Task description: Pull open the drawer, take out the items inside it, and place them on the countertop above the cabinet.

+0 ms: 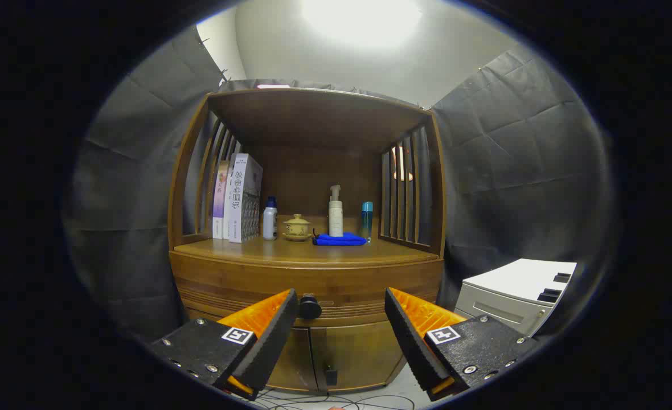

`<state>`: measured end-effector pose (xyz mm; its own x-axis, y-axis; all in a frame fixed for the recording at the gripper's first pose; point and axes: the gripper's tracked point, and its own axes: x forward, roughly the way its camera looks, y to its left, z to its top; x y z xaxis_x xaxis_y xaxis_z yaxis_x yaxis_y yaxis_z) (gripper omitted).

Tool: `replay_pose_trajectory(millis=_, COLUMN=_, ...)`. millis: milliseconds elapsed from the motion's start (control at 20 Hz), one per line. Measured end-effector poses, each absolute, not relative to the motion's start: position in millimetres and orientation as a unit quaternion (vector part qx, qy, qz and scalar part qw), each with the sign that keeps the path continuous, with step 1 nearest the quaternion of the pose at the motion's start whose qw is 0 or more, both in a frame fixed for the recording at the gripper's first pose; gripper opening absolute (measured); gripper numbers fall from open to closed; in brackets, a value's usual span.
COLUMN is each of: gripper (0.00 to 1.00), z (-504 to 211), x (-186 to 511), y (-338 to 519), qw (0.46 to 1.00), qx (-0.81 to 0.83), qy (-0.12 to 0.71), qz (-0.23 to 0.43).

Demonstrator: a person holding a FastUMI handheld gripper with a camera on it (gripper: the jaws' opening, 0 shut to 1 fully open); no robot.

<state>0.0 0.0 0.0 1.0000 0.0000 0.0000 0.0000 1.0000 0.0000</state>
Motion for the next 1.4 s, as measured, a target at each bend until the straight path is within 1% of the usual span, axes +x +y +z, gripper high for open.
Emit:
replay_pose_trajectory(millis=650, gripper=0.95, z=13, x=-5, y=-5, qw=1.000, qx=0.026, qy=-0.014, qz=0.006)
replay_pose_trajectory(millis=1150, gripper=0.95, z=20, x=-4, y=-3, qw=1.000, qx=0.015, qy=-0.014, qz=0.017)
replay_pose_trajectory(millis=1400, gripper=0.95, z=19, x=5, y=0, qw=0.999, qx=0.024, qy=-0.016, qz=0.015)
